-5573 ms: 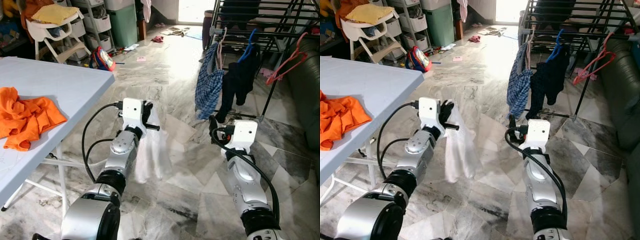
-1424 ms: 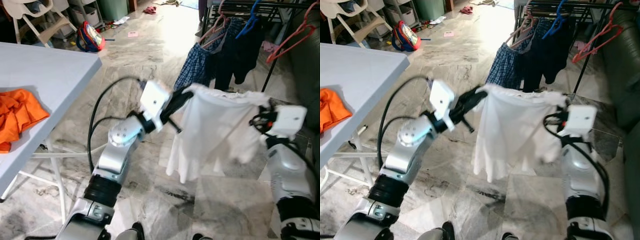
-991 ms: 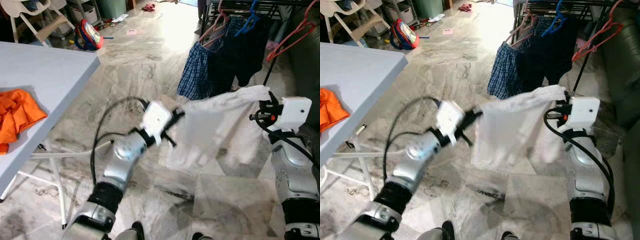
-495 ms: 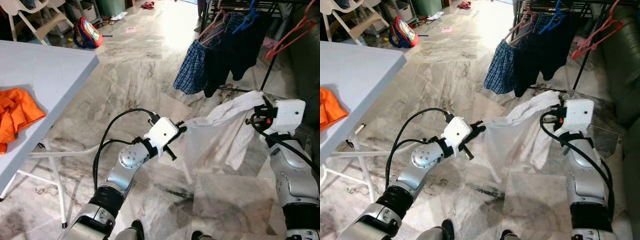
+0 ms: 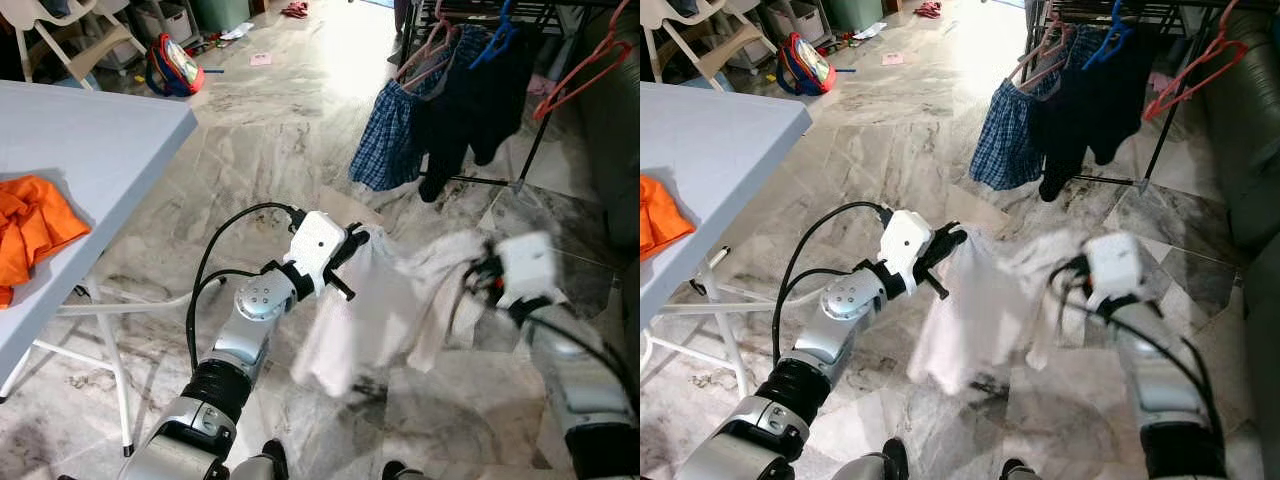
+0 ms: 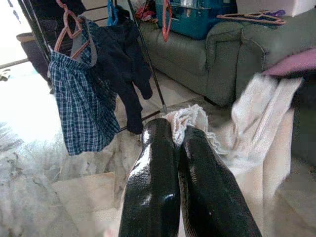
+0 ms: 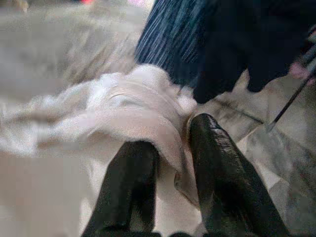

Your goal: Hang hanger

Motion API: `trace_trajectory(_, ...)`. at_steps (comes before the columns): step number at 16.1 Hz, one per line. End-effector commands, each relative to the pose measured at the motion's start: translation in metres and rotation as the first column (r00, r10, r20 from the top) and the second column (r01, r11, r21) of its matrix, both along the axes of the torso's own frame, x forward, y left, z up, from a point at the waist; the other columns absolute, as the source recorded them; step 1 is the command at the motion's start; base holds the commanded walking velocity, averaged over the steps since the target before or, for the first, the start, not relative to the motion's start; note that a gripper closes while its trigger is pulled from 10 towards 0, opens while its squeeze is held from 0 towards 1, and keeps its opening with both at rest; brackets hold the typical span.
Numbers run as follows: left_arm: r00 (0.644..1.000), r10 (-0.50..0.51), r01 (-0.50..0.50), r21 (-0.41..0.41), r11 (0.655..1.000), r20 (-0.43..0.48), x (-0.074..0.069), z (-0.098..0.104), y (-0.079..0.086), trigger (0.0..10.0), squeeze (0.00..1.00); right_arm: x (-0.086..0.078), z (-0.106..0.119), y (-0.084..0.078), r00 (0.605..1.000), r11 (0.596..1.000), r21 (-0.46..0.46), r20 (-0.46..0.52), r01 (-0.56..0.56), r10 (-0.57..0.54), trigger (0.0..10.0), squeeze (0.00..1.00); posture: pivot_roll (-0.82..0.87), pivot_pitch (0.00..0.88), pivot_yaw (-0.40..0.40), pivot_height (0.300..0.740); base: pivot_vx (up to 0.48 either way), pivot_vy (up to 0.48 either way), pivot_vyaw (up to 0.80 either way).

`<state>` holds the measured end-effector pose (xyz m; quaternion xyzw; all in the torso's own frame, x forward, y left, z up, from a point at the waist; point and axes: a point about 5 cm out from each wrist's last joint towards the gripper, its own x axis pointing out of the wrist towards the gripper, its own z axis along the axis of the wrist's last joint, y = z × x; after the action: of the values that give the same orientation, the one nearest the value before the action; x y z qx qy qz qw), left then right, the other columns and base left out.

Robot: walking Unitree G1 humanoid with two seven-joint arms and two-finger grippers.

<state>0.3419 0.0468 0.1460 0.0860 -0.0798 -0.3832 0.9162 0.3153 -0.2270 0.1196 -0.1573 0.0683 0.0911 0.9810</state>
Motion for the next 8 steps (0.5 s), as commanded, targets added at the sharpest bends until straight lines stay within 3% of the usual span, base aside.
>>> trace_trajectory(1,1.0,0.016,-0.016,-0.022,1.0,0.009,0.003,0.008,0.003,10.0,0.0,-0.004,-0.01,-0.004,0.998,0.999,-0.053,-0.067,-0.006,0.003,10.0,1.0,0.01,0.219,0.072,0.74,0.0,0.0,0.0)
trace_trajectory(4,0.999,0.048,-0.047,-0.047,0.998,0.01,0.005,0.013,0.005,10.0,0.0,-0.011,-0.025,-0.014,0.984,0.988,-0.152,-0.174,-0.002,-0.025,10.0,1.0,0.01,0.229,0.079,0.74,0.0,0.0,0.0)
trace_trajectory(8,1.0,0.02,-0.019,-0.03,0.999,0.018,0.004,0.014,0.004,10.0,0.0,-0.021,-0.035,-0.008,0.976,0.99,-0.134,-0.216,-0.033,0.003,10.0,1.0,0.01,0.245,0.1,0.74,0.0,0.0,0.0)
